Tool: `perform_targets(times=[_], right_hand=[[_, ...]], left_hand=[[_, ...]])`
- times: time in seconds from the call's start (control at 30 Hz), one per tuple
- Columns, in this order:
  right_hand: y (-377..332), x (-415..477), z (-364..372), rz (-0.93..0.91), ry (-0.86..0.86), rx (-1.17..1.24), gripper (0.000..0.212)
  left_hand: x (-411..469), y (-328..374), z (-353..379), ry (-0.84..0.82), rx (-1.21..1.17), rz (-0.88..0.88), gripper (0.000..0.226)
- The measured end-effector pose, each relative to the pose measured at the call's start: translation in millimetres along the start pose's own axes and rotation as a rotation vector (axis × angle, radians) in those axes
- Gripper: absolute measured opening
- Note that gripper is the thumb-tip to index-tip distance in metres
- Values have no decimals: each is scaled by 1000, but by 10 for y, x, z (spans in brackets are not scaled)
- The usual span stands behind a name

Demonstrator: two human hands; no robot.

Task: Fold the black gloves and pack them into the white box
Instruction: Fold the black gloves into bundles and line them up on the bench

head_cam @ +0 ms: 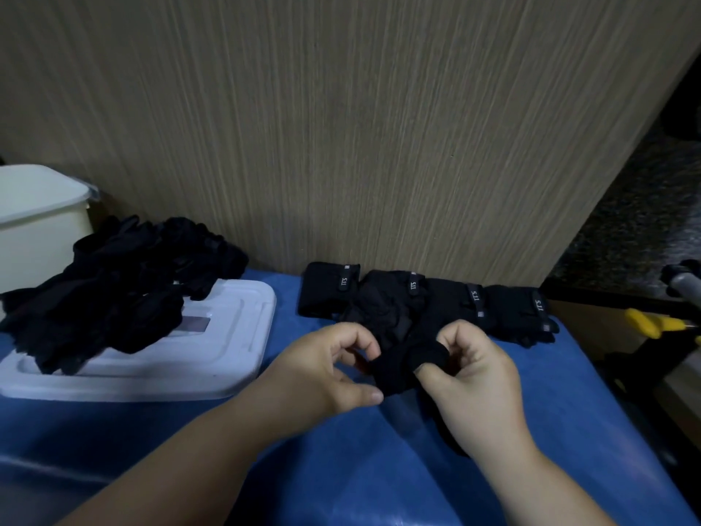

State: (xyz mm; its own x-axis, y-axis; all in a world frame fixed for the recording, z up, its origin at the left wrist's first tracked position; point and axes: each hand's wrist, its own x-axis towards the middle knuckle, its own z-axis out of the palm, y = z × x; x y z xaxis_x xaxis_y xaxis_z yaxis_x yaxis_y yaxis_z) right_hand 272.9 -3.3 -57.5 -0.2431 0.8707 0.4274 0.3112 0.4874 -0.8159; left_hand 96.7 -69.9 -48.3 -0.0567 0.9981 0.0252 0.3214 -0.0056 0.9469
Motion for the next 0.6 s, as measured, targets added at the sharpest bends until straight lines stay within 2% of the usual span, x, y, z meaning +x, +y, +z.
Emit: perform_targets(times=[0.13, 0.27, 0.37, 0.47, 0.6], right_hand=[[6, -33, 39, -46, -25, -11, 27], [-5, -32, 45, -50, -72, 49, 27], [-58, -35, 16, -23, -207, 157, 28], [-73, -49, 13, -15, -298, 164, 31], [-43, -40, 59, -56, -188, 94, 33]], left_hand=[[5, -29, 46, 109, 114, 87, 32], [21, -20, 81, 248, 64, 137, 36], [36, -33, 53, 312, 47, 133, 29], [45, -40, 34, 355, 78, 126, 25], [31, -32, 57, 390, 70, 114, 30]])
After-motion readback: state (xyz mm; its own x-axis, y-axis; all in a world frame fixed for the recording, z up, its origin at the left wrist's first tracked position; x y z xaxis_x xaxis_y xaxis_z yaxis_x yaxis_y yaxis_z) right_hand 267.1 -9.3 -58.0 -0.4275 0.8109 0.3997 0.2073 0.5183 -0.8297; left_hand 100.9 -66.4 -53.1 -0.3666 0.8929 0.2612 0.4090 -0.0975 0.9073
